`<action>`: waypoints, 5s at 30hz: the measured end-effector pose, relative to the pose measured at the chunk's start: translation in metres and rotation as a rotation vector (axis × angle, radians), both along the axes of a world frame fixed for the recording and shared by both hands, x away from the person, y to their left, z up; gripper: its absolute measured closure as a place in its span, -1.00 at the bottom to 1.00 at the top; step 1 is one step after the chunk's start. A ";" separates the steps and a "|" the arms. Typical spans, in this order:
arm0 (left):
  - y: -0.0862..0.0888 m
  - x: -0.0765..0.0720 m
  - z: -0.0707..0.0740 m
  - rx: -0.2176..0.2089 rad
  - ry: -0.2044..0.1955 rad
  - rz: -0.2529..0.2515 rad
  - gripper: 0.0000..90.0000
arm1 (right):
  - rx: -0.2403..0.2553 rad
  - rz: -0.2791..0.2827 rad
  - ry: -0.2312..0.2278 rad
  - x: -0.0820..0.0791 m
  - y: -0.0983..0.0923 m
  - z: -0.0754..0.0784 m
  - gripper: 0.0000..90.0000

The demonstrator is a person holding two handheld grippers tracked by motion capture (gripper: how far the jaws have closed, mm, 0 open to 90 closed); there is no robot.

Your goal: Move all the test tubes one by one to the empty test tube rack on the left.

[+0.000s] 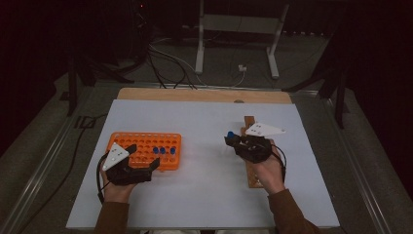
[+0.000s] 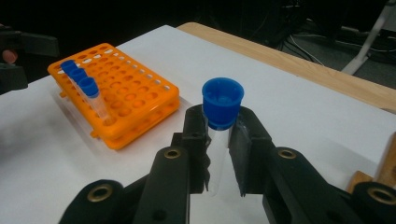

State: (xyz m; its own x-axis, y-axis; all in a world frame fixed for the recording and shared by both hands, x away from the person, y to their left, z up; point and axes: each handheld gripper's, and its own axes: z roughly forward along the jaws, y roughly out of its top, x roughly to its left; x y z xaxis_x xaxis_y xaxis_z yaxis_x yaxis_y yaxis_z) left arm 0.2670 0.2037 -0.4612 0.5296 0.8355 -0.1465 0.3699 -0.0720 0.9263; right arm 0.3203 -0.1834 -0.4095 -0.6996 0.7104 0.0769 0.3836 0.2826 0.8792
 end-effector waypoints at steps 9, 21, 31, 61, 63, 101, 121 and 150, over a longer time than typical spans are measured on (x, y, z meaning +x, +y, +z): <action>-0.005 -0.002 0.004 0.004 -0.011 -0.004 -0.98 | 0.003 0.038 0.015 -0.002 0.012 -0.004 0.71; -0.012 -0.004 0.010 0.007 -0.024 0.004 -0.98 | 0.002 0.097 0.025 -0.008 0.037 -0.008 0.71; -0.017 -0.007 0.020 -0.023 -0.036 -0.018 -0.98 | 0.015 0.137 0.022 -0.011 0.053 -0.005 0.70; -0.050 -0.008 0.020 0.024 -0.023 -0.134 -0.84 | 0.050 0.235 0.042 -0.019 0.091 0.000 0.70; -0.052 -0.009 0.020 0.033 -0.020 -0.140 -0.82 | 0.050 0.239 0.039 -0.020 0.093 0.001 0.70; -0.062 -0.009 0.014 0.102 0.000 -0.260 0.73 | 0.028 0.284 0.007 -0.030 0.112 0.001 0.48; -0.013 -0.005 0.019 0.026 -0.001 -0.174 0.73 | 0.014 0.126 -0.015 -0.020 0.065 -0.004 -0.37; 0.001 0.013 -0.009 0.108 -0.019 -0.001 0.73 | -0.012 0.011 -0.023 -0.024 0.012 -0.008 -0.90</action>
